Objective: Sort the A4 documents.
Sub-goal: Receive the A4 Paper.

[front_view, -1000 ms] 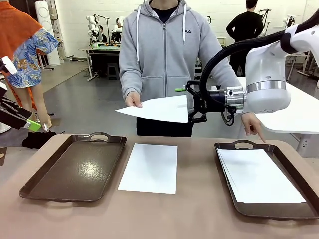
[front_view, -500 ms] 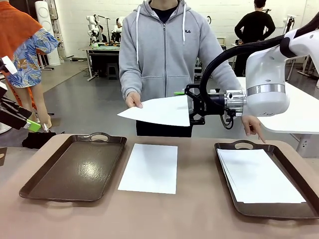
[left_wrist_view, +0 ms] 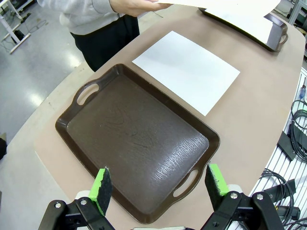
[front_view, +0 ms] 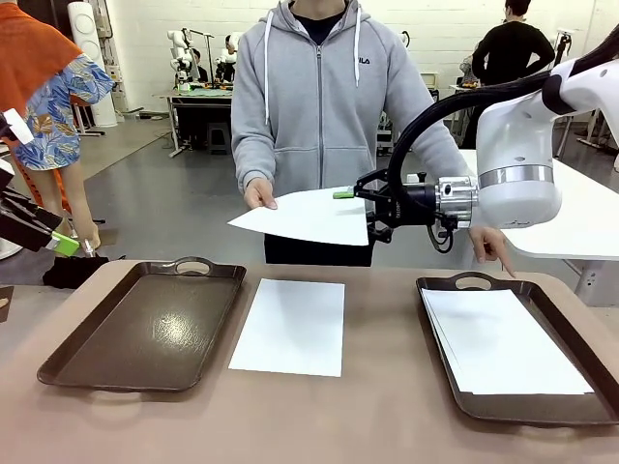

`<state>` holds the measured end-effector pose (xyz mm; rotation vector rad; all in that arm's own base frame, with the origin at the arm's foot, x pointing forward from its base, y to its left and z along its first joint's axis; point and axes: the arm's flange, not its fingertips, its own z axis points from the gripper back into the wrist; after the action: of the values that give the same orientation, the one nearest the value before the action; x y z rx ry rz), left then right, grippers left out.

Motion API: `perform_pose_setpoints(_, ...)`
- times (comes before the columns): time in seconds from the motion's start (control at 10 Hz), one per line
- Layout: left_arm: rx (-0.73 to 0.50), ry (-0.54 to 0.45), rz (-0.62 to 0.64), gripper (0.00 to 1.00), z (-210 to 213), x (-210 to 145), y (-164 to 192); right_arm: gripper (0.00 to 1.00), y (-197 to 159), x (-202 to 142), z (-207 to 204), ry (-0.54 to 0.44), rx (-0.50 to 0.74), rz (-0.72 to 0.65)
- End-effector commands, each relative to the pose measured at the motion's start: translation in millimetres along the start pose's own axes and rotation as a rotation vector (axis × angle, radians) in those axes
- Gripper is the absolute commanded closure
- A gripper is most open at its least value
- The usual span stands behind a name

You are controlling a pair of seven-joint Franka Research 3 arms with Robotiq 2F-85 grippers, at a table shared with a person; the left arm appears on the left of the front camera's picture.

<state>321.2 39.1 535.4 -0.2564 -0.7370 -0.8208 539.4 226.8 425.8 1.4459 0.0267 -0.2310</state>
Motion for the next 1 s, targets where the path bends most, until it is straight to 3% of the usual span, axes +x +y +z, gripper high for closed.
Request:
perform_pose_setpoints(0.0,-0.009,-0.007,0.003,0.00,-0.7,-1.6,1.0,0.74,-6.3,-2.9,2.3,0.017,-0.001,0.014)
perform_pose_setpoints(0.3,-0.009,-0.007,0.003,0.00,-0.7,-1.6,1.0,1.00,-5.6,-1.5,9.6,0.007,-0.007,0.016)
perform_pose_setpoints(0.9,-0.009,-0.007,0.003,0.00,-0.7,-1.6,1.0,1.00,-2.2,-5.2,6.9,0.055,-0.011,0.018)
